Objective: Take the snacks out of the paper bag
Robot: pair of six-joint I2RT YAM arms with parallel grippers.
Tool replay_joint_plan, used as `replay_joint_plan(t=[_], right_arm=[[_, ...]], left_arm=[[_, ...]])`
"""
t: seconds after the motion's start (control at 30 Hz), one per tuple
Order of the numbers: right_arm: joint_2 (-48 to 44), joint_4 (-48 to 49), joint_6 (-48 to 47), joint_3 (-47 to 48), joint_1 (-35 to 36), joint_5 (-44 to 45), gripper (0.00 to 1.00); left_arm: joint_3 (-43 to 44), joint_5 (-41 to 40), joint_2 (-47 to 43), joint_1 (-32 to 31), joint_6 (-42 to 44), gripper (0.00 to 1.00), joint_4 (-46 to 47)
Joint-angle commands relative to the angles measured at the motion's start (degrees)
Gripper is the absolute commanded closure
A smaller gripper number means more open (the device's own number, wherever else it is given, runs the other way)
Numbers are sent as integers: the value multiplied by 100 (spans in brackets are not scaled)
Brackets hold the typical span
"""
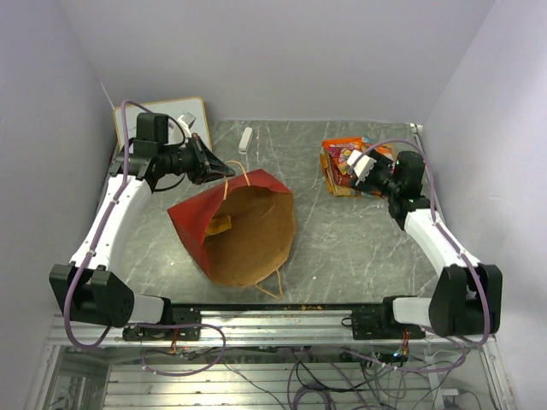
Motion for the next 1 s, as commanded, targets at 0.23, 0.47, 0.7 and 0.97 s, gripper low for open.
replay_joint_plan(t=[0.23, 0.47, 0.7, 0.97], right_arm=[[-1912, -689, 2826, -898, 1316, -236, 44], [-3492, -48, 5340, -2306, 2888, 126, 43], [-4065, 420, 6165, -2433, 3476, -352, 43], [-2467, 679, 4721, -1602, 5076, 78, 41]], left_arm=[[-357, 224, -546, 5, -198, 93, 419], [-874, 93, -901, 5, -493, 93, 986], [-1042, 9, -1237, -12, -619, 93, 873], [-920, -28, -1211, -30, -548, 93, 618]])
